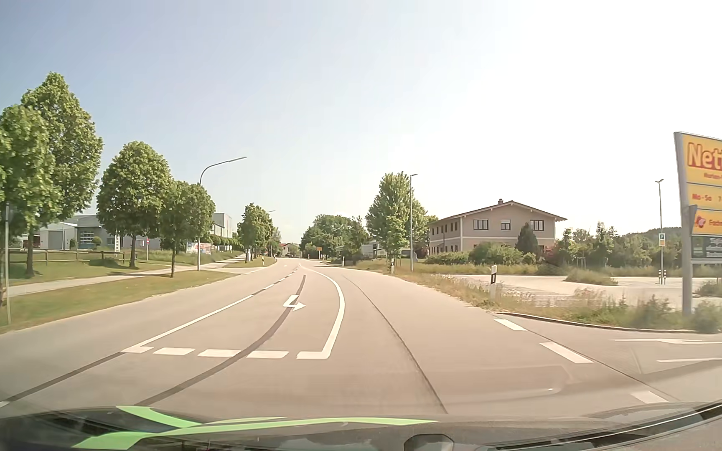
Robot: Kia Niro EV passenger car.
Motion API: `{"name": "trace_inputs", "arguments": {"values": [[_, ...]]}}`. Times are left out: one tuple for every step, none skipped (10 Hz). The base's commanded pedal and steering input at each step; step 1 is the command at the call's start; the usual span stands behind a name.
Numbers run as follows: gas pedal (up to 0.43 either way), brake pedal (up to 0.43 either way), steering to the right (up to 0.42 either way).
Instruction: Follow the waypoints while adhering to traffic rules and regulations
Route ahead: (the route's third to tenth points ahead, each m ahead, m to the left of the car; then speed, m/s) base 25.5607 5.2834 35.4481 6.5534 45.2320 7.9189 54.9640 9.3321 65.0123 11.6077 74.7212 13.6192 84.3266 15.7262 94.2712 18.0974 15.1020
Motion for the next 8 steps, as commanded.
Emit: {"name": "trace_inputs", "arguments": {"values": [[0.138, 0.000, -0.025], [0.138, 0.000, -0.025], [0.138, 0.000, -0.025], [0.138, 0.000, -0.026], [0.138, 0.000, -0.026], [0.138, 0.000, -0.026], [0.138, 0.000, -0.027], [0.138, 0.000, -0.028]]}}
